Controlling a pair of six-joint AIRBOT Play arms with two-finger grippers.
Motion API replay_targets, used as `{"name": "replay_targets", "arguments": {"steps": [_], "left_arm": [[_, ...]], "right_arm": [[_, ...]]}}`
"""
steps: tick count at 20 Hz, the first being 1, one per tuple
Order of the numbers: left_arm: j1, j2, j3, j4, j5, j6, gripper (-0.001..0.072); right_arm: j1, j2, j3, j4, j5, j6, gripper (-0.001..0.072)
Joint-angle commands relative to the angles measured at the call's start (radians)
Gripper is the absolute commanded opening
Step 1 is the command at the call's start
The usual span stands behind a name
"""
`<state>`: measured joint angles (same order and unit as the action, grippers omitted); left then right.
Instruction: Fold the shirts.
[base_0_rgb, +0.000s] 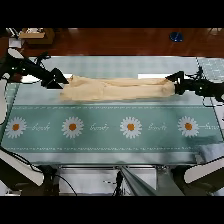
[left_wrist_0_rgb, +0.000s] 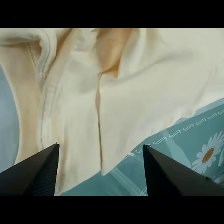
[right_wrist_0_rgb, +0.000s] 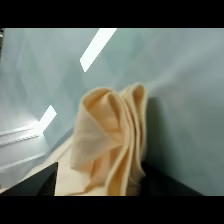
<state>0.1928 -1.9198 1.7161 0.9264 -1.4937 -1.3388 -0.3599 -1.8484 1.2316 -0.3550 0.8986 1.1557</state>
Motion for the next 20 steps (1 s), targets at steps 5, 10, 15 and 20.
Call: {"name": "replay_targets", "arguments": {"steps": [5, 10, 15, 20], "left_arm": [[-0.019, 0.0, 0.0, -0.003, 0.008, 0.002, 0.0585], [-0.024, 0.004, 0.0, -0.027, 0.009, 0.002, 0.0429], [-0.077, 0.01, 0.0, -0.273, 0.018, 0.029, 0.0249], [-0.24, 0.011, 0.0, -0.406, 0.115, 0.067, 0.0132]], "right_arm": [[0.12, -0.03, -0.001, 0.197, -0.169, -0.13, 0.005], [0.111, 0.095, -0.001, 0.097, -0.141, -0.145, 0.0034], [0.112, 0.295, -0.001, -0.205, -0.073, 0.009, 0.0033], [0.112, 0.474, -0.001, -0.451, 0.035, 0.157, 0.0033]]}}
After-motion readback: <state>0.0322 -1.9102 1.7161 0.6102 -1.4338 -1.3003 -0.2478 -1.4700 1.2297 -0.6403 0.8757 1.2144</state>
